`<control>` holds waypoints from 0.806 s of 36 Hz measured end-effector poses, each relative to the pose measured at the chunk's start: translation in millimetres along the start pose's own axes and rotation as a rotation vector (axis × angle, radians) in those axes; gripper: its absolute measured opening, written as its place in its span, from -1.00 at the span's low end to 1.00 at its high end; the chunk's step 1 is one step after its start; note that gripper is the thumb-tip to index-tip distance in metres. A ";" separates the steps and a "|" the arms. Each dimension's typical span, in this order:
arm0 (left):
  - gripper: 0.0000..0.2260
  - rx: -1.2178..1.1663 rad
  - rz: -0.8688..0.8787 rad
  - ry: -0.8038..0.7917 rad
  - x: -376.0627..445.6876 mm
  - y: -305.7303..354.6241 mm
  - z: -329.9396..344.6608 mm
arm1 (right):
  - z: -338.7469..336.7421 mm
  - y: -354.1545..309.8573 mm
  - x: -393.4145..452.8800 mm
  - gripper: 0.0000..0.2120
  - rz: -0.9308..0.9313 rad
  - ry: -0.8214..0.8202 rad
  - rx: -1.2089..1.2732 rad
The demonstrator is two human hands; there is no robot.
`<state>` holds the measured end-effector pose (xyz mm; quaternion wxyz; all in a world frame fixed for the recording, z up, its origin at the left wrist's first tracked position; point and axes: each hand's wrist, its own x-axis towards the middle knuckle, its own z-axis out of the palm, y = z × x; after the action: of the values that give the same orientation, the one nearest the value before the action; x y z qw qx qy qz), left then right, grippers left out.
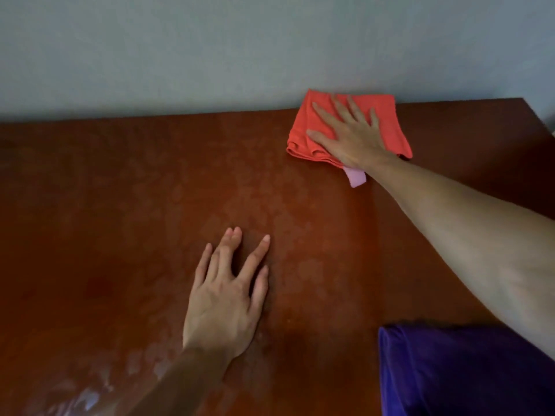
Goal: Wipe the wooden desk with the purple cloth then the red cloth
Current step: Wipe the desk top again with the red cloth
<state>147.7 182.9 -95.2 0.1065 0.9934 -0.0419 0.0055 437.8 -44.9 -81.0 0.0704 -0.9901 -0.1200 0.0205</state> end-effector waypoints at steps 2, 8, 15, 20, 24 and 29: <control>-0.54 -0.005 0.020 0.022 0.9 -1.3 -0.3 | 3.7 -10.6 -18.4 -0.34 0.000 0.006 0.004; -0.50 -0.062 0.033 0.117 3.2 -1.9 4.2 | 14.6 -53.1 -92.6 -0.35 -0.042 0.026 0.017; -0.60 -0.506 -0.038 0.253 -2.4 -4.2 -6.3 | 27.1 -108.9 -197.0 -0.32 -0.069 0.028 0.030; -0.63 -0.421 0.010 0.290 -35.5 -31.6 -15.7 | 36.9 -140.4 -288.5 -0.27 -0.148 0.038 0.032; -0.65 -0.237 -0.025 0.270 -68.8 -70.8 -23.7 | 44.0 -156.6 -368.6 -0.31 -0.198 0.072 0.034; -0.66 -0.114 -0.128 0.195 -89.9 -105.1 -35.7 | 50.9 -168.8 -432.5 -0.30 -0.221 0.053 0.033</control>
<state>66.9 300.2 -84.3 0.1663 0.9812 0.0318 0.0926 -24.5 20.2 -96.7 0.0915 -0.9697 -0.2260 -0.0118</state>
